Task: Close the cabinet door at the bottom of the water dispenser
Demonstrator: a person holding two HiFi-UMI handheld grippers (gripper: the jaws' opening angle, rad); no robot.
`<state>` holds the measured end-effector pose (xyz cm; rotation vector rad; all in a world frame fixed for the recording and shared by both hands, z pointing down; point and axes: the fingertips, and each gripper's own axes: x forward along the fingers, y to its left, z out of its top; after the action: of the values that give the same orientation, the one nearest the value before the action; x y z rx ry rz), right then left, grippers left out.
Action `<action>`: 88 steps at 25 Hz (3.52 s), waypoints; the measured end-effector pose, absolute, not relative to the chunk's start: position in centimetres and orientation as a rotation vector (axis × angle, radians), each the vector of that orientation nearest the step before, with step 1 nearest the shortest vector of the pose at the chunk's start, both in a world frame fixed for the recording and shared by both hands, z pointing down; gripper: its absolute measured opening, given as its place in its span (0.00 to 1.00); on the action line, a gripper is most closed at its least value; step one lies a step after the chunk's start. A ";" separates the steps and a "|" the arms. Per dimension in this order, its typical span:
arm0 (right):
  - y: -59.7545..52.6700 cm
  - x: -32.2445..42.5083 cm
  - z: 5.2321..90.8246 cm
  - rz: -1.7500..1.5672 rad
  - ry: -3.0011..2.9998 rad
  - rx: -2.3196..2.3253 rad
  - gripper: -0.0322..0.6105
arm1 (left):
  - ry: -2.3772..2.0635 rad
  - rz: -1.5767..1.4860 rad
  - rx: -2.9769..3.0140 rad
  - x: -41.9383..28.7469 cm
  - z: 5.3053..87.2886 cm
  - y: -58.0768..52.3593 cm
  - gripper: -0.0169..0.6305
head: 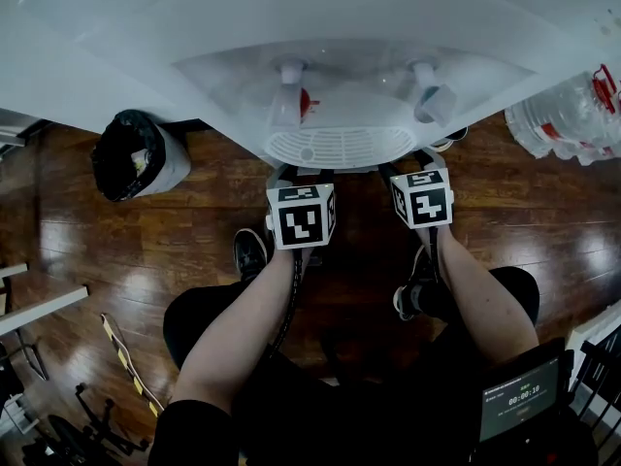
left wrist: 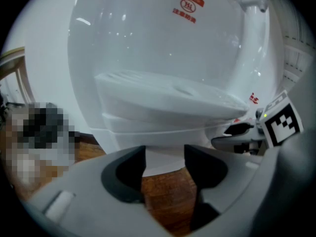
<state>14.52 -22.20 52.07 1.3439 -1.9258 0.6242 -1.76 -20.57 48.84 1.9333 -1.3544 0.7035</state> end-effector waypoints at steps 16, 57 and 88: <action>-21.6 14.9 50.3 0.832 -1.933 1.464 0.50 | -1.266 0.593 1.930 -0.1 48.4 -20.6 0.35; 3.1 6.5 33.9 0.365 -2.551 1.581 0.06 | -1.408 0.347 2.535 1.1 35.2 3.0 0.17; 10.9 4.4 34.6 0.345 -2.617 1.525 0.06 | -1.520 0.309 2.546 -1.1 35.5 10.3 0.17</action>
<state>4.38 10.90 34.65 1.5254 -2.6167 0.3454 -1.06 10.27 35.51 2.5462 -1.5198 0.3089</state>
